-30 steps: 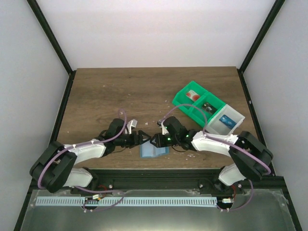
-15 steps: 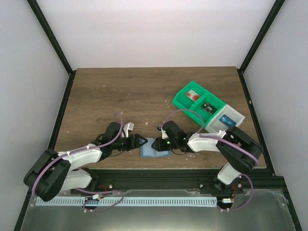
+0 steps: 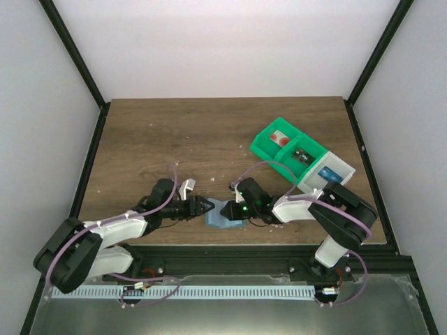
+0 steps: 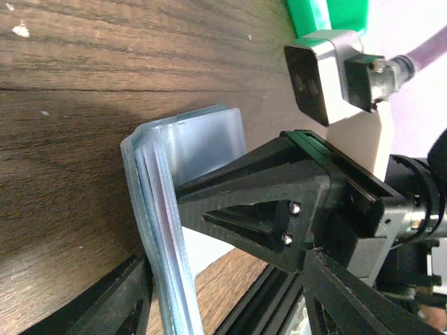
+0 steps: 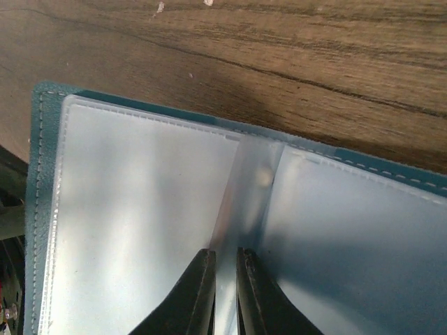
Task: Take the credit cards out of the card holder
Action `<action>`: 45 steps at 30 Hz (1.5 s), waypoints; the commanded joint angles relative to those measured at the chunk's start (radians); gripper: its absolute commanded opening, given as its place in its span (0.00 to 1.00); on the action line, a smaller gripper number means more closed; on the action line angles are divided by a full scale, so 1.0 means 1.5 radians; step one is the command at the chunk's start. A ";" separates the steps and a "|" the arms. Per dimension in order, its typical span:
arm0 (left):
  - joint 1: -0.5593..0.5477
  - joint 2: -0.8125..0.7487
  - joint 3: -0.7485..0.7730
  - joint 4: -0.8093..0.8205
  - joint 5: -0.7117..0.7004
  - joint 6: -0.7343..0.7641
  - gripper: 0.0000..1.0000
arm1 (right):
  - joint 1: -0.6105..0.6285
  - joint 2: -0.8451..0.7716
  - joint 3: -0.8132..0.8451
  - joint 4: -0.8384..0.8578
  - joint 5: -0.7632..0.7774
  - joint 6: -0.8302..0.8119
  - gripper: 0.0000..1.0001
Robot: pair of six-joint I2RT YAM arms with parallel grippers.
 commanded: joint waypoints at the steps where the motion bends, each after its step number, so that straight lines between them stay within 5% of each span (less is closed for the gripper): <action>1: 0.003 -0.041 0.017 -0.035 -0.010 0.009 0.60 | 0.008 0.014 -0.016 -0.001 -0.010 0.008 0.11; 5: 0.003 -0.113 0.045 -0.122 -0.048 0.019 0.65 | 0.008 0.015 -0.017 0.001 -0.011 0.007 0.11; 9: 0.002 -0.154 0.034 -0.087 -0.030 -0.009 0.72 | 0.008 0.014 -0.016 0.004 -0.011 0.008 0.11; 19: 0.002 -0.045 0.015 0.004 0.007 -0.012 0.73 | 0.008 0.022 -0.019 0.009 -0.012 0.010 0.11; 45: 0.000 0.049 -0.027 0.132 0.040 -0.048 0.46 | 0.008 0.007 -0.032 0.023 -0.008 0.019 0.10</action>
